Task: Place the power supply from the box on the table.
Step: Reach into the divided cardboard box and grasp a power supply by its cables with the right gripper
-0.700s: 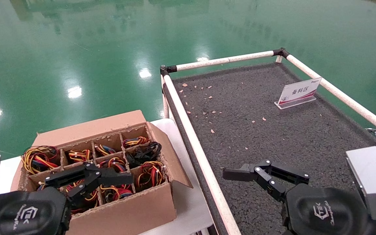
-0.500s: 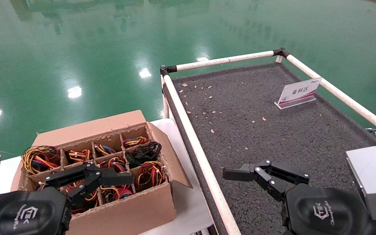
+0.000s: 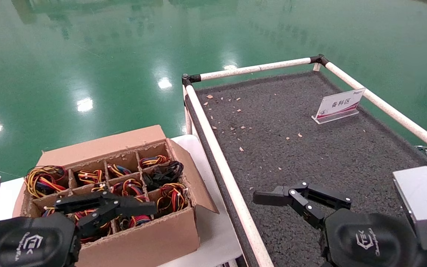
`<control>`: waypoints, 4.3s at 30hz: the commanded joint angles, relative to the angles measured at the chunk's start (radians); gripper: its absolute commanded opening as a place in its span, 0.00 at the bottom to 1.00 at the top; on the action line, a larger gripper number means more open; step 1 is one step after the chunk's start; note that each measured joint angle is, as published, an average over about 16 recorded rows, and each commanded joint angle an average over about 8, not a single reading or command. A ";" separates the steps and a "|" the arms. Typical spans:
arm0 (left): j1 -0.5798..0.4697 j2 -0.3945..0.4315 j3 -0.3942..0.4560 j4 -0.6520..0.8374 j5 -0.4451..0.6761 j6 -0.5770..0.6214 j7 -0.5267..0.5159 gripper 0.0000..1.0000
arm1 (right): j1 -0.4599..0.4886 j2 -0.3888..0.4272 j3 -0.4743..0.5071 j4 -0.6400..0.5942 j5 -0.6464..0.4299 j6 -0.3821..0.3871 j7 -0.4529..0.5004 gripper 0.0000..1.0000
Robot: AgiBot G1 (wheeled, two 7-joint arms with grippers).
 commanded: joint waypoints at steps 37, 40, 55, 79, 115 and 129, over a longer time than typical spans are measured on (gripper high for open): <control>0.000 0.000 0.000 0.000 0.000 0.000 0.000 0.51 | 0.000 0.001 -0.001 -0.001 -0.002 0.001 0.000 1.00; 0.000 0.000 0.000 0.000 0.000 0.000 0.000 0.88 | -0.001 0.003 -0.008 -0.009 -0.020 0.006 0.001 1.00; -0.001 0.000 0.001 0.001 -0.001 0.000 0.001 1.00 | 0.033 -0.094 -0.116 -0.172 -0.225 0.050 -0.023 1.00; -0.001 -0.001 0.002 0.001 -0.001 -0.001 0.001 1.00 | 0.352 -0.540 -0.280 -0.704 -0.492 0.117 -0.245 0.98; -0.001 -0.002 0.004 0.001 -0.003 -0.001 0.002 1.00 | 0.485 -0.743 -0.333 -1.093 -0.523 0.246 -0.456 0.00; -0.001 -0.002 0.005 0.001 -0.003 -0.002 0.003 1.00 | 0.465 -0.747 -0.382 -1.052 -0.498 0.304 -0.451 0.00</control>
